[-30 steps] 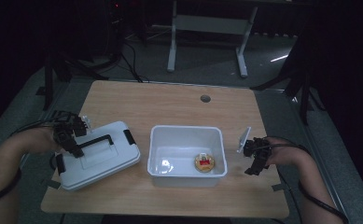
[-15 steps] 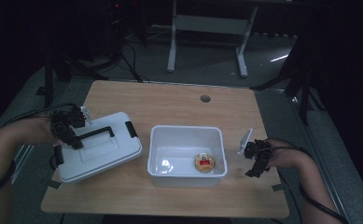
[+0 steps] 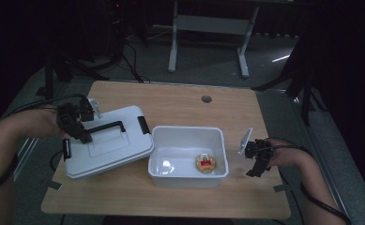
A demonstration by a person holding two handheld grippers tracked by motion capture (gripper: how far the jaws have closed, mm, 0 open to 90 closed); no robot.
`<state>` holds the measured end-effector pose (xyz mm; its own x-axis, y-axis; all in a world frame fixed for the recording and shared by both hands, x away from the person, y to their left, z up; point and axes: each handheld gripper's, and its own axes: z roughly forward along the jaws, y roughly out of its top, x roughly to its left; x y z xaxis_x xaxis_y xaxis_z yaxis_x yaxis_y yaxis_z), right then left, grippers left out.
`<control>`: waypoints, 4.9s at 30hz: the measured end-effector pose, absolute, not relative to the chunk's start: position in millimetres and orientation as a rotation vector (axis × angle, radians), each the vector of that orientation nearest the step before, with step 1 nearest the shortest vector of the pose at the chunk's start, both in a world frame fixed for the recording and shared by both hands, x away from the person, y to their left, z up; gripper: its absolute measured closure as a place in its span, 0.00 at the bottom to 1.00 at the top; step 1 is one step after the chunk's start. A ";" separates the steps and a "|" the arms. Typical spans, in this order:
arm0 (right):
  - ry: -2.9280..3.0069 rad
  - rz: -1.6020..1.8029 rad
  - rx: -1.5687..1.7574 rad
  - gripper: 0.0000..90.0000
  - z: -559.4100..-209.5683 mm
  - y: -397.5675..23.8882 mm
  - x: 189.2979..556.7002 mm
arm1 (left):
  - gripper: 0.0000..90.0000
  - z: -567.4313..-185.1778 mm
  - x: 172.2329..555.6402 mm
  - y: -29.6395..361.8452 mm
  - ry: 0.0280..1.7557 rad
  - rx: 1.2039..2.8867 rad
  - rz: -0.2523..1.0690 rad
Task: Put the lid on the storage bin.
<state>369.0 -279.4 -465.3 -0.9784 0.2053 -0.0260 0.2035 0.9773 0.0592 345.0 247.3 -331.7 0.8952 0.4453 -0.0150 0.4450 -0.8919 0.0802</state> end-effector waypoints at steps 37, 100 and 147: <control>3.059 0.130 0.372 0.17 -461.2 -300.7 357.5 | 0.93 -308.8 370.1 108.2 0.286 3.036 0.027; 3.087 0.113 0.400 0.18 -475.6 -304.7 358.5 | 0.93 -371.1 389.8 17.3 0.104 3.042 -0.149; 3.058 0.156 0.440 0.16 -478.4 -297.5 362.5 | 0.02 -380.8 366.3 128.2 0.367 2.653 0.108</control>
